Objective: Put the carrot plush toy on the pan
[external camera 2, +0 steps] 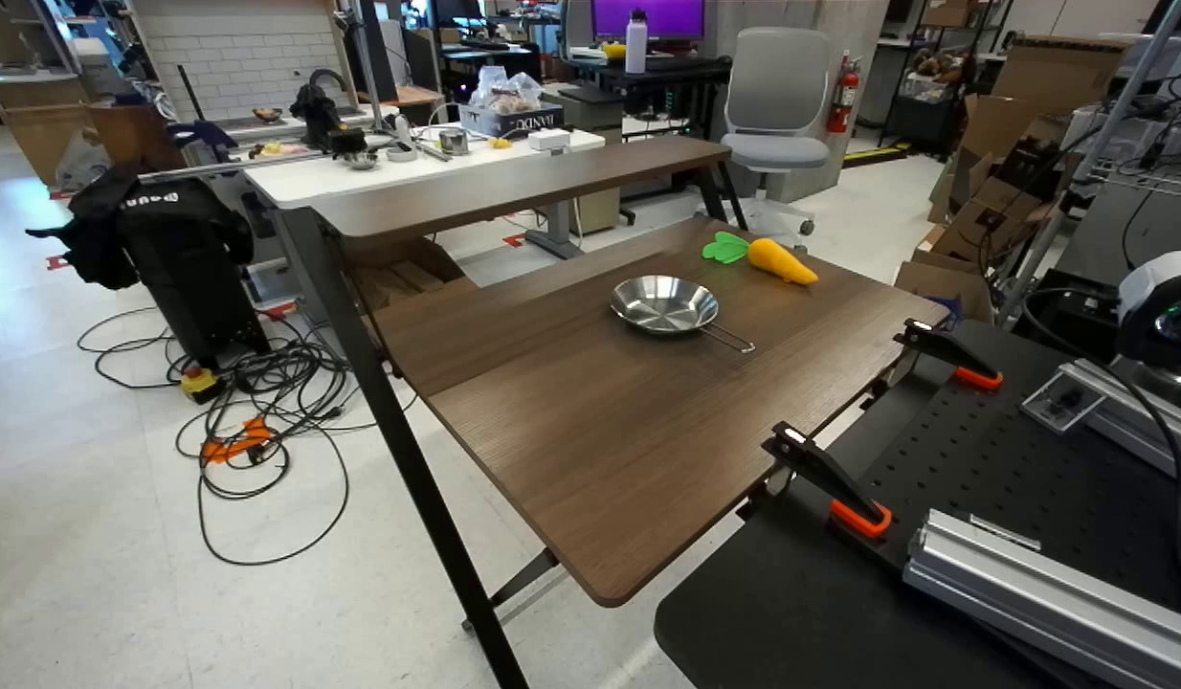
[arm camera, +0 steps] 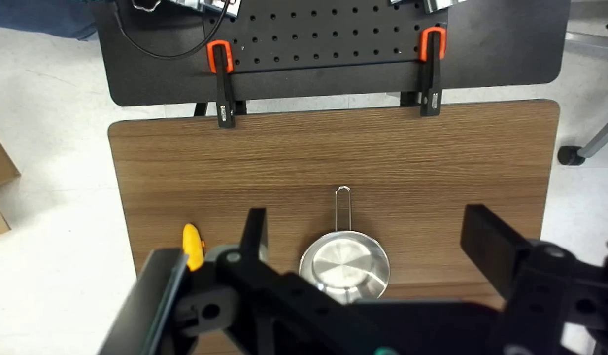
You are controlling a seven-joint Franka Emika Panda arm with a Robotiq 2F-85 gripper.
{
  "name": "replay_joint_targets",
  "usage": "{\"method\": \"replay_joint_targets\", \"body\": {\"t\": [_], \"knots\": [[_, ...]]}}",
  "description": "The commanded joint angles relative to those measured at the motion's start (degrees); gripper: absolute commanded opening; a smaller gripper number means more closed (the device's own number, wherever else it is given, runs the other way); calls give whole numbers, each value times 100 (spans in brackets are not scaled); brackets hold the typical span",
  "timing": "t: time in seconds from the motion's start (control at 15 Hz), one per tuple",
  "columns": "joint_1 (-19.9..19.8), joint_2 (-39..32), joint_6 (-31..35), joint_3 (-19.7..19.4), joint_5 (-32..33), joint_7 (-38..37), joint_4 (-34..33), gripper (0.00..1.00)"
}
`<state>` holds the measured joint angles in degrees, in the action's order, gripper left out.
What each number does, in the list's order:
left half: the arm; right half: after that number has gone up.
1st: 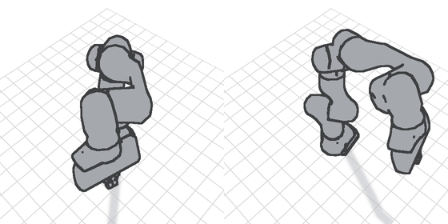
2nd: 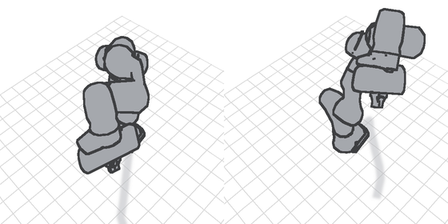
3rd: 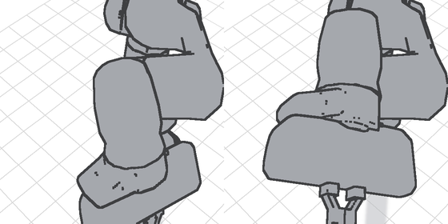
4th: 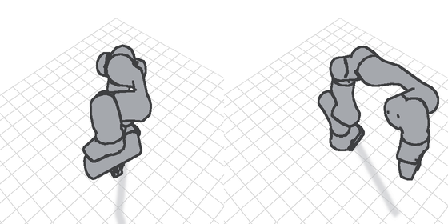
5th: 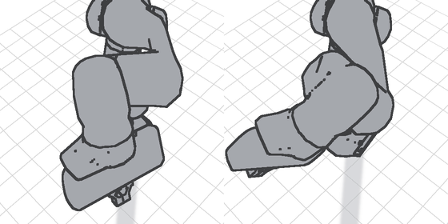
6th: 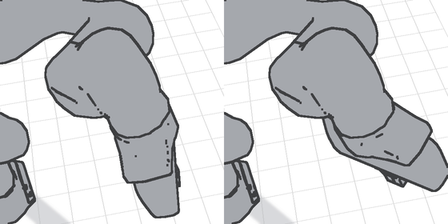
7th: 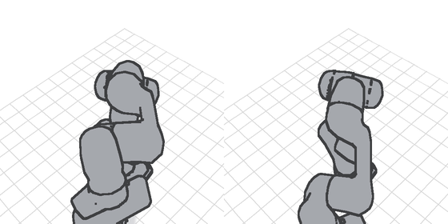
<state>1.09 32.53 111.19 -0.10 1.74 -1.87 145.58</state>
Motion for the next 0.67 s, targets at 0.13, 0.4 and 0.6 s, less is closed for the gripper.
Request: {"method": "replay_joint_targets", "body": {"t": [0.13,0.4,0.6], "knots": [[-285,-469,681,-44,223,-72,85,100],[-544,-1086,1331,-151,416,-140,58,100],[-727,-1723,1922,-283,535,-141,-72,100]]}}
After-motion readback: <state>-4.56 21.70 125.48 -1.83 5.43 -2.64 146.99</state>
